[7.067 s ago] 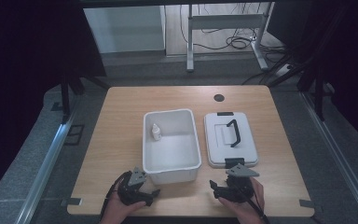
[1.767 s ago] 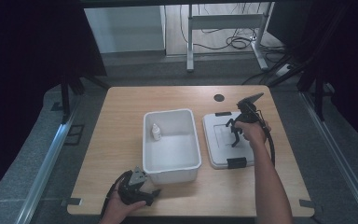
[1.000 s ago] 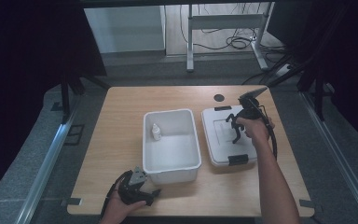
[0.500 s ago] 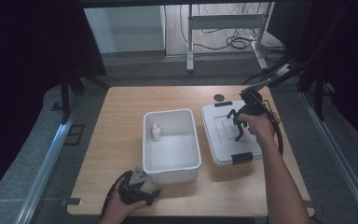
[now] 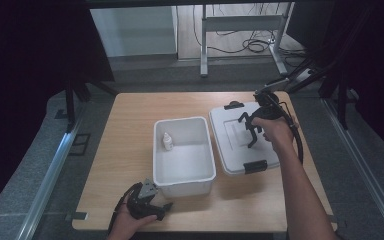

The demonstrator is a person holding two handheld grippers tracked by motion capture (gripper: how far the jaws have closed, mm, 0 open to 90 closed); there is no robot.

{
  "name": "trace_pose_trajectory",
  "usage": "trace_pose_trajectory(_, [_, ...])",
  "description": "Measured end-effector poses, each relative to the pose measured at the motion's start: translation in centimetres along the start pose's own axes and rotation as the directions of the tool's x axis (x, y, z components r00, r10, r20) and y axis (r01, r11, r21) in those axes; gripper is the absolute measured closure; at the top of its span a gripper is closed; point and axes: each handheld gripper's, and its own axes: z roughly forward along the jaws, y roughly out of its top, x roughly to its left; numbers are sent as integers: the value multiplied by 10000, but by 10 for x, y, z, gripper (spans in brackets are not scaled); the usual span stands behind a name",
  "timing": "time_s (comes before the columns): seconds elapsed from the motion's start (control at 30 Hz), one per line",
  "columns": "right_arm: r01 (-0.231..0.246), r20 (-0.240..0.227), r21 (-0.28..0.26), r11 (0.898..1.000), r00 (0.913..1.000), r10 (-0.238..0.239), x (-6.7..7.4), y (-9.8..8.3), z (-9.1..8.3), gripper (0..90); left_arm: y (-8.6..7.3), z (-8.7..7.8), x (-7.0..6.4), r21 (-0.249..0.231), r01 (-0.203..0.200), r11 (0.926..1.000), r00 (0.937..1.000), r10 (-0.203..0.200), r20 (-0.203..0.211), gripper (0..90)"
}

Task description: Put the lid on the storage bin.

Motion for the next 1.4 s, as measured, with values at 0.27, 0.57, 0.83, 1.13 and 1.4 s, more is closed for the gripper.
trace_pose_trajectory(0.27, [98, -3, -179, 9998, 10000, -98, 11, 0, -14, 853, 0, 0, 0, -10, 26, 10000, 10000, -26, -23, 116])
trace_pose_trajectory(0.57, [106, -360, -235, 9997, 9993, -114, 25, 0, -22, 853, 0, 0, 0, 8, 14, 10000, 10000, -14, -28, 115])
trace_pose_trajectory(0.83, [276, -598, -345, 9990, 9978, -297, 44, 0, -27, 852, 0, 0, -1, -12, 21, 10000, 10000, -21, -26, 116])
trace_pose_trajectory(1.13, [380, -896, -277, 9989, 9952, -404, 64, 0, -20, 853, 0, 0, -1, -21, 22, 10000, 10000, -22, -23, 116])
trace_pose_trajectory(1.4, [654, -1095, -116, 9978, 9918, -663, 79, 0, -10, 853, 0, 1, -1, -29, 22, 10000, 10000, -22, -31, 116])
